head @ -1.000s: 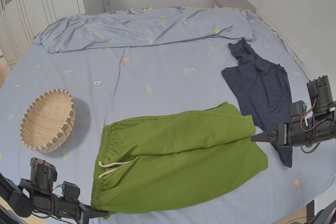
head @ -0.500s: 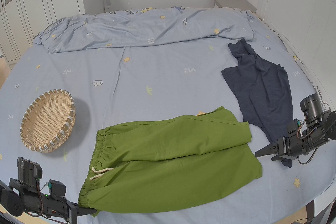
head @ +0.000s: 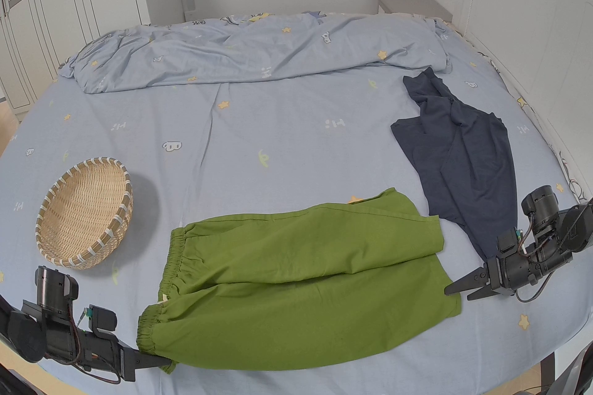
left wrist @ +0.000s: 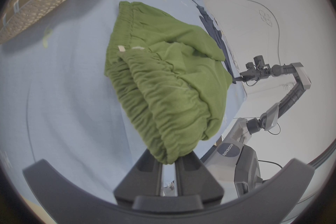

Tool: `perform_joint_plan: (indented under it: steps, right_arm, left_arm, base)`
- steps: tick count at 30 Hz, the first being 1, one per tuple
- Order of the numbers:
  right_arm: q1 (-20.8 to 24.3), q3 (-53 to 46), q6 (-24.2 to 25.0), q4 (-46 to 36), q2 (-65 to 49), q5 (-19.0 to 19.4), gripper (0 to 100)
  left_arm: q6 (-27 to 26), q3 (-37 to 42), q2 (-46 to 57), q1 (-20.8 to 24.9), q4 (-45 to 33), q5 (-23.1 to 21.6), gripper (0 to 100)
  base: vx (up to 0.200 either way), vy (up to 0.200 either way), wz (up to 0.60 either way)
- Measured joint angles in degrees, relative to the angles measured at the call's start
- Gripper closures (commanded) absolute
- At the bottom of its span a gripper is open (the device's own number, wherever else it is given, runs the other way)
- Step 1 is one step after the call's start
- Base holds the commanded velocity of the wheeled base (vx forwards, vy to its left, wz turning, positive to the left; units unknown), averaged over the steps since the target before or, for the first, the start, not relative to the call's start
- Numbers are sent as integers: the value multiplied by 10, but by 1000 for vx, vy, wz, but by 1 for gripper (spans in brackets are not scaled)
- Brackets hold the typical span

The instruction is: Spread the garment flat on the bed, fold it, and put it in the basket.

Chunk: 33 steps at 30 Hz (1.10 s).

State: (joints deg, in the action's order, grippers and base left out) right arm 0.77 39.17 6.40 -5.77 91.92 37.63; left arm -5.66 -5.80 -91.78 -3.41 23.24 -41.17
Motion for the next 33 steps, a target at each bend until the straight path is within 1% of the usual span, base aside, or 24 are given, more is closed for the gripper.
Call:
perform_joint_plan:
  steps: [2, 6, 11, 20, 26, 33]
  right_arm:
    - [-5, -1, -9, 1, 3, 10, 0]
    - [-8, -5, -28, 5, 16, 16, 0]
    - [-7, -10, -30, 25, 30, 17, 0]
    - [4, -12, -31, 55, 62, 18, 0]
    - [17, -17, -30, 75, 73, 30, 0]
    - [25, -20, -29, 79, 83, 33, 0]
  left_arm:
    - [-1, 6, 0, 9, 0, 0, 100]
    - [-2, 18, 0, 29, 0, 0, 100]
    - [-3, 22, 0, 36, 2, 1, 100]
    - [-5, 23, -1, 31, 5, 3, 100]
    - [-7, 20, -2, 19, 6, 3, 100]
    - [-8, 17, -5, 9, 7, 4, 100]
  base:
    - [0, 0, 0]
    - [0, 0, 0]
    - [0, 0, 0]
    - [0, 0, 0]
    - [0, 0, 0]
    - [0, 0, 0]
